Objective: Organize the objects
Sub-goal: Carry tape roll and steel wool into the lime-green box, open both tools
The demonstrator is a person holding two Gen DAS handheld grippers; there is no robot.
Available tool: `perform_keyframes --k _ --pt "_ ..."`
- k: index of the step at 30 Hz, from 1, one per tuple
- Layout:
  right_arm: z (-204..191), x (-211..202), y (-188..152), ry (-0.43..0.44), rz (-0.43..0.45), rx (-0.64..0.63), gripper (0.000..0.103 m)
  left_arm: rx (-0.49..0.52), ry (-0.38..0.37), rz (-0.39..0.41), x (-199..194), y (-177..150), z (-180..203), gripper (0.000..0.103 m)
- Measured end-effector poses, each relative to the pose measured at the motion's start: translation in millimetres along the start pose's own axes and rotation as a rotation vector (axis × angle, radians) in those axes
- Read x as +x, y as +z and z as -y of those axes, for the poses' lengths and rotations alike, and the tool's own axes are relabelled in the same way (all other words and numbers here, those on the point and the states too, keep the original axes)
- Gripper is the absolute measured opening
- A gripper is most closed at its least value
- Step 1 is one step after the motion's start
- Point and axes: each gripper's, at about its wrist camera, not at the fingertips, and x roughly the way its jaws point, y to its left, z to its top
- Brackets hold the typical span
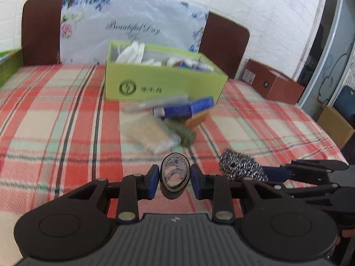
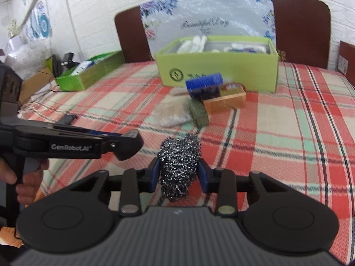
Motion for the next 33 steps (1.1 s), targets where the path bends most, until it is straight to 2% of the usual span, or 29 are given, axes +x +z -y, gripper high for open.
perform_keyframes --k 6,10,14,19,23,25,29,33 --pt "2.5 -19.5 38.1 0.059 0.099 -0.032 0.035 0.029 0.016 0.124 -17.6 50.0 -3.6 0.032" --pt "6.8 -20.4 72.1 0.036 0.183 -0.055 0.035 0.041 0.035 0.192 -20.5 82.2 -5.4 0.032" --pt "17.5 -4.0 105.0 0.012 0.223 -0.04 0.035 0.045 0.067 0.231 -9.2 111.6 -9.2 0.032" --pt "27.8 24.7 142.8 -0.028 0.259 -0.028 0.035 0.0 0.075 0.233 24.5 149.1 -23.0 0.032" --pt "35.5 51.1 168.3 -0.079 0.285 -0.04 0.036 -0.023 0.091 0.203 60.7 170.1 -36.8 0.032" --pt "38.5 69.1 178.5 -0.115 0.29 -0.082 0.036 -0.031 0.091 0.19 77.3 174.7 -44.1 0.032" --pt "51.0 113.3 194.4 -0.191 0.246 -0.159 0.036 -0.079 0.11 0.153 110.1 179.3 -61.8 0.032" --pt "59.6 149.4 201.4 -0.206 0.224 -0.199 0.036 -0.083 0.117 0.13 129.5 178.4 -72.0 0.032"
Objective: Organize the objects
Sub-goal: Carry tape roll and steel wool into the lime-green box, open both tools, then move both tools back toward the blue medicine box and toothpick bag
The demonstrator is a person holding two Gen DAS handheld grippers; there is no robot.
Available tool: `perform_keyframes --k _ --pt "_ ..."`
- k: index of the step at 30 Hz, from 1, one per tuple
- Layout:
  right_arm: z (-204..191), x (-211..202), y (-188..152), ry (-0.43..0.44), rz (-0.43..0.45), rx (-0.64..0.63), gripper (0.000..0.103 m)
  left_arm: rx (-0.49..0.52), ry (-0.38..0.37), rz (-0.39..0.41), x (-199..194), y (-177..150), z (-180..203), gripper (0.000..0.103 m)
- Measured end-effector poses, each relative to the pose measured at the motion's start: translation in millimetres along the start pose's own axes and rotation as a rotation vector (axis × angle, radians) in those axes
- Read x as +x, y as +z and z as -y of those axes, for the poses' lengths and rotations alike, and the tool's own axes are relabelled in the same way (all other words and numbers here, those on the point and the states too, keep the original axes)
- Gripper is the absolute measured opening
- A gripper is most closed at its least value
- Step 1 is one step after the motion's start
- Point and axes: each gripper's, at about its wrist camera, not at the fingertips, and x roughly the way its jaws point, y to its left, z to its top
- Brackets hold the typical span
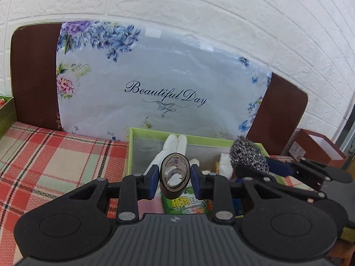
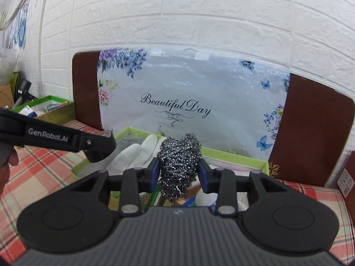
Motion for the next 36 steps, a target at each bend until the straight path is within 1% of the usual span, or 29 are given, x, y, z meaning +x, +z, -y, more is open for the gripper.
perform_keyframes --k 2,3,4,5,6,7,8,9,10,11,13,15,18,22,27,32,36 --pt "0.1 15.5 -1.7 -0.003 -0.003 0.0 0.037 0.018 -0.002 0.002 4.6 -2.6 -0.9 0.032" --pt "0.2 22.8 -2.6 -0.004 -0.004 0.002 0.039 0.029 0.002 0.014 4.5 -5.0 -0.7 0.036" --pt "0.1 29.6 -3.8 0.002 -0.005 -0.001 0.052 0.04 0.009 0.024 3.9 -7.3 -0.2 0.046" --pt "-0.8 35.6 -5.1 0.012 -0.018 -0.012 0.074 0.05 0.024 0.029 2.3 -9.4 0.7 0.074" --pt "-2.2 40.5 -7.3 0.018 -0.033 -0.026 0.081 0.057 0.049 0.045 -0.1 -11.6 1.8 0.086" --pt "-3.8 41.5 -10.0 0.016 -0.035 -0.037 0.084 0.068 0.071 0.07 -4.1 -14.1 2.7 0.086" --pt "-6.1 39.3 -13.4 0.015 -0.026 -0.054 0.085 0.084 0.079 0.082 -7.2 -15.7 3.3 0.086" --pt "-7.8 36.0 -16.2 0.017 -0.018 -0.071 0.085 0.091 0.079 0.079 -9.6 -16.6 3.2 0.086" --pt "-9.5 31.9 -18.7 0.014 -0.008 -0.087 0.089 0.084 0.078 0.071 -12.2 -17.3 2.8 0.086" --pt "-10.8 27.1 -20.9 0.008 0.004 -0.097 0.096 0.065 0.081 0.06 -14.9 -17.5 2.7 0.086" --pt "-10.9 17.5 -24.2 -0.006 0.019 -0.095 0.103 0.017 0.085 0.037 -24.8 -16.9 6.1 0.086" --pt "-9.3 6.6 -26.5 -0.011 0.032 -0.071 0.103 -0.008 0.065 0.041 -40.5 -16.5 11.8 0.086" --pt "-6.6 -15.7 -27.2 -0.017 0.054 -0.021 0.103 0.0 0.047 0.07 -68.3 -17.1 25.7 0.086" --pt "-8.1 -58.7 -29.8 -0.039 0.089 0.008 0.103 0.033 0.074 0.102 -102.4 -23.9 41.3 0.087" --pt "-12.3 -116.5 -48.8 -0.054 0.123 0.044 0.103 0.088 0.092 0.087 -124.0 -43.0 61.9 0.087" --pt "-20.6 -157.6 -81.7 -0.058 0.096 0.107 0.103 0.103 0.069 0.042 -134.0 -74.8 74.5 0.087" --pt "-23.4 -171.6 -112.9 -0.042 0.023 0.203 0.103 0.113 0.086 -0.001 -135.2 -99.8 76.1 0.087"
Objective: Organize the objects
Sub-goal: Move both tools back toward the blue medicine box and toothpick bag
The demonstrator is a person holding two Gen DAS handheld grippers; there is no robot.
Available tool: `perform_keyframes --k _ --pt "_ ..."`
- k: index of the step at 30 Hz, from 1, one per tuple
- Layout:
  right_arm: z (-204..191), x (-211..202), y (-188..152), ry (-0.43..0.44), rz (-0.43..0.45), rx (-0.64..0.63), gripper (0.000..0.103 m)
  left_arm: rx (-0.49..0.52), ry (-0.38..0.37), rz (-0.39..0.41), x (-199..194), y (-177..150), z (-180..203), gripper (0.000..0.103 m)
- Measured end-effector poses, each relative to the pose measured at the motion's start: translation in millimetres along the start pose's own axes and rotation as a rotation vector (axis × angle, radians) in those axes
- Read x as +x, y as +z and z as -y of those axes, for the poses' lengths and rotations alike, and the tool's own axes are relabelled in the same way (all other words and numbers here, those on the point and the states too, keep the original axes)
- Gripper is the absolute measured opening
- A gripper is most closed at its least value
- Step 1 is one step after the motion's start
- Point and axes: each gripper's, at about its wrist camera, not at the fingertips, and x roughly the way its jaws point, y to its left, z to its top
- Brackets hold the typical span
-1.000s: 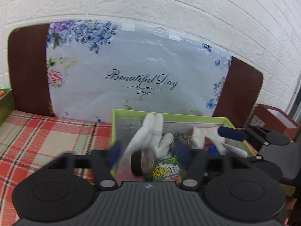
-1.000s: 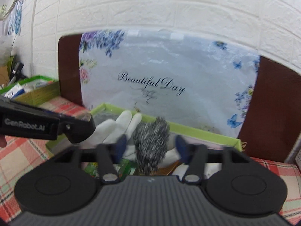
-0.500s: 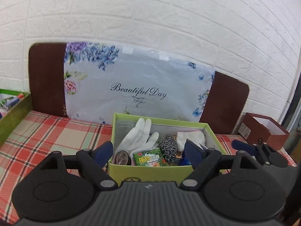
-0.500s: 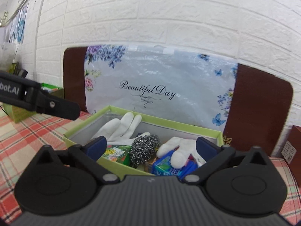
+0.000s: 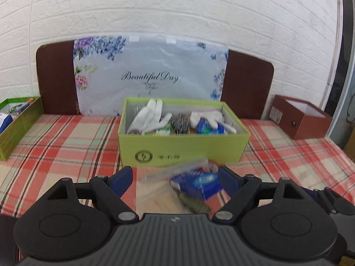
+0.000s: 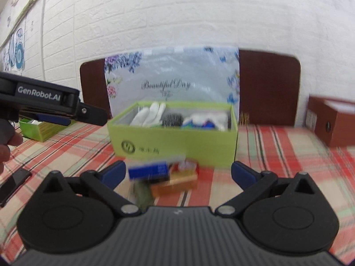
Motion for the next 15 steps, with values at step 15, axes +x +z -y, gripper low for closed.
perform_keyframes --k 15 --pt "-0.1 -12.7 -58.7 -0.007 -0.148 0.074 0.103 -0.157 0.045 -0.139 6.8 -64.5 -34.6 0.087"
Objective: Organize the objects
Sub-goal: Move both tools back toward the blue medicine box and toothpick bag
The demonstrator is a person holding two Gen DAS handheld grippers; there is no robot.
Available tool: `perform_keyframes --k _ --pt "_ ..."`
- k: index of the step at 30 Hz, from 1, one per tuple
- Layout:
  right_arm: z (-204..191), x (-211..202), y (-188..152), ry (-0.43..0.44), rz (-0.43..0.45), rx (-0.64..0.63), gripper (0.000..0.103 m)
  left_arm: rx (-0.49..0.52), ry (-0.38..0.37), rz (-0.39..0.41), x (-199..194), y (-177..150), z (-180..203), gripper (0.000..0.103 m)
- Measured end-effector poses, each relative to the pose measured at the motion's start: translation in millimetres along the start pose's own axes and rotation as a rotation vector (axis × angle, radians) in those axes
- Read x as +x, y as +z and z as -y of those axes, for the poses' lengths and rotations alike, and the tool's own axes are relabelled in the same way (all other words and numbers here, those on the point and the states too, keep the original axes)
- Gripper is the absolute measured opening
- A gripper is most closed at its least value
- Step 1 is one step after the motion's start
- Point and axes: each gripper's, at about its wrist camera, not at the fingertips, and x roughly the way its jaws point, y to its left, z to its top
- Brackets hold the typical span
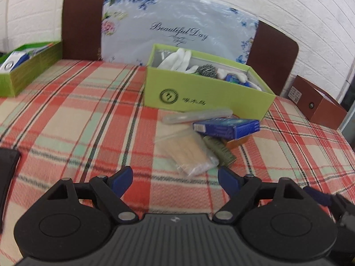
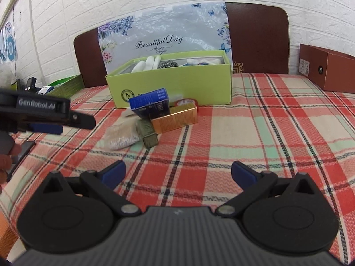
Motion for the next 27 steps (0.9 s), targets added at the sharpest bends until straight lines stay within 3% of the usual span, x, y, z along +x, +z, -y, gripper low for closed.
perform_keyframes --k 9,15,21,22,27 --pt "-21.0 21.0 32.4 0.034 0.028 -0.089 0.103 -0.053 0.034 0.013 -9.0 -7.8 -32.4 0.087" --pt "-37.3 45.8 71.6 0.039 0.079 -0.163 0.099 -0.08 0.003 -0.013 -6.0 -11.4 -36.8 0.087" --pt "-47.8 78.6 79.6 0.067 0.03 -0.231 0.073 -0.082 -0.07 -0.034 1.1 -10.8 -29.4 0.087" --pt "-48.2 80.8 78.1 0.065 0.026 -0.239 0.057 -0.078 -0.082 -0.035 4.2 -9.6 -26.5 0.087" --pt "-33.3 59.7 70.4 0.058 0.053 -0.183 0.055 -0.063 -0.103 -0.022 25.2 -0.7 -10.7 0.087"
